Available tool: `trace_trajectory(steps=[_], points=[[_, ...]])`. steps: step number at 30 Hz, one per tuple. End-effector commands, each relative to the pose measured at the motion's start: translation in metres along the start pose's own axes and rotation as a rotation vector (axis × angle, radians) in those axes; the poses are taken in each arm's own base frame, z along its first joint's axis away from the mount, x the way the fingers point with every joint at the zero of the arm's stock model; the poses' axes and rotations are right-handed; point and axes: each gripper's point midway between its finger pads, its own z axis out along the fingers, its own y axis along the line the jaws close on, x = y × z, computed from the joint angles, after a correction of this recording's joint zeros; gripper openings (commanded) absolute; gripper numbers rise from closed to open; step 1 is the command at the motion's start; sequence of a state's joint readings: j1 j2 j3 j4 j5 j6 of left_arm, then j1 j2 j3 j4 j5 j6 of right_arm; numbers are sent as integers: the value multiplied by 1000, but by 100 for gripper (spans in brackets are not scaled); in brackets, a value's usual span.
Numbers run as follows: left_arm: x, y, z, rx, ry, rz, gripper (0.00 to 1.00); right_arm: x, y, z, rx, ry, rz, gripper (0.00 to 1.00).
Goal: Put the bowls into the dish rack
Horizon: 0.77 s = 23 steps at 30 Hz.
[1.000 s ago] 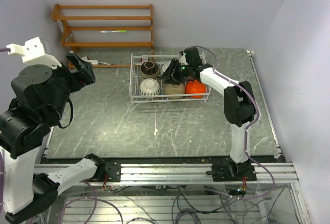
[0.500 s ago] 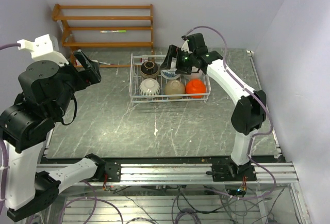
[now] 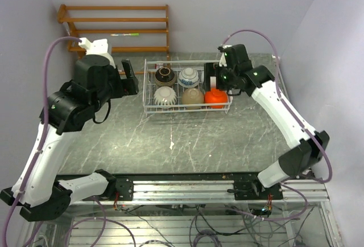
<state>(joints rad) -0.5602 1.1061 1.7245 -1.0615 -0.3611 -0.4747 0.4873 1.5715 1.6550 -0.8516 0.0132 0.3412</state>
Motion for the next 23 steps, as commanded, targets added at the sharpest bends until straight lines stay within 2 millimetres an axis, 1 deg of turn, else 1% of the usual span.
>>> trace_trajectory(steps=[1, 3, 7, 13, 19, 23], points=[[2, -15, 8, 68, 1, 4, 99, 18, -27, -31, 97, -25, -61, 100], [4, -17, 12, 73, 4, 1, 99, 15, -30, -48, 98, -83, -55, 100], [4, -22, 17, 85, 0, -14, 99, 20, -40, -59, 139, -106, -54, 100], [10, -26, 23, 95, 19, -25, 99, 24, -53, -61, 209, -81, -65, 100], [12, -23, 24, 82, 18, -29, 99, 23, -51, -64, 196, -95, -76, 100], [11, -25, 26, 83, 17, -30, 99, 25, -56, -63, 224, -83, -68, 100]])
